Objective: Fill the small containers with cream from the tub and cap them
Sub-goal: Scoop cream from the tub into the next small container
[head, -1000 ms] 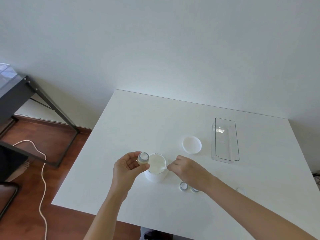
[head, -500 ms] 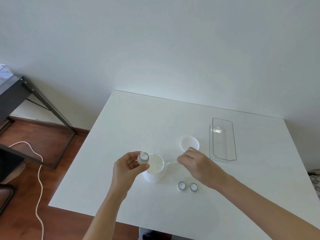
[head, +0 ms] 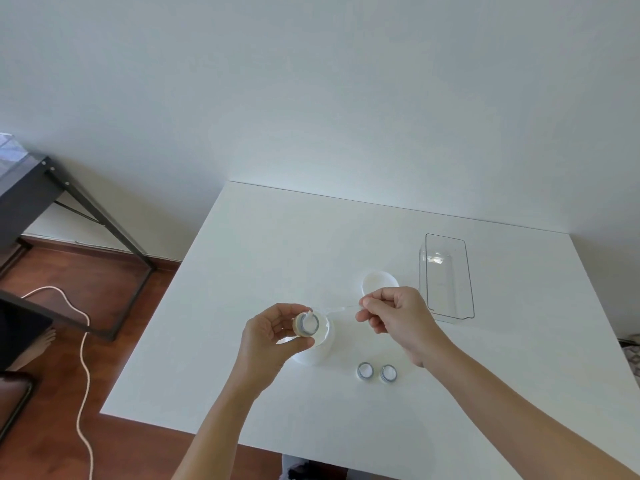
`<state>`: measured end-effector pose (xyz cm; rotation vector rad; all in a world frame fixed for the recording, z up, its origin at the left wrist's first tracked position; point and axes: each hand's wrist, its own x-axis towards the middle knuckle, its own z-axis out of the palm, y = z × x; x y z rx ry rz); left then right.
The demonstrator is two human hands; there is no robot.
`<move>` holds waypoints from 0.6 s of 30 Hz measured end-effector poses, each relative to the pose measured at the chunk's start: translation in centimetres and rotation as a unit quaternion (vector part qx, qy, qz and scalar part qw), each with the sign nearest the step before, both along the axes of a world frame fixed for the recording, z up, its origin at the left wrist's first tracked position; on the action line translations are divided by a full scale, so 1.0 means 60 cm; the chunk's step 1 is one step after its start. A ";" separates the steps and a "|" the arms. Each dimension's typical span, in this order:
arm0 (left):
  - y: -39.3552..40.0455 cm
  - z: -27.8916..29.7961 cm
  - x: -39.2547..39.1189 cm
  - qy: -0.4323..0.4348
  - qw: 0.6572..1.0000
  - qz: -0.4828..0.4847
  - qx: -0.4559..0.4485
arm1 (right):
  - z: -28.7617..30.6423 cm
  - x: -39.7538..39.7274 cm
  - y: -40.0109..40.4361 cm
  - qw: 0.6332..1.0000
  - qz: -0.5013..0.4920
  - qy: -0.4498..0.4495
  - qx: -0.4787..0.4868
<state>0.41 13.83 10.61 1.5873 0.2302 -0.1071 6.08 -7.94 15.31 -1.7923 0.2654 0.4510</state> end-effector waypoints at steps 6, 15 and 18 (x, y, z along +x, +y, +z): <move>-0.001 0.003 0.000 0.000 1.000 -0.014 0.025 | 0.009 0.009 0.001 0.999 0.026 0.046 -0.001; 0.002 0.007 -0.001 0.000 0.994 -0.068 0.090 | 0.019 0.022 -0.001 0.994 0.085 0.052 -0.033; 0.002 0.008 -0.001 0.002 0.990 -0.087 0.110 | 0.027 0.025 0.001 0.992 0.110 0.049 -0.042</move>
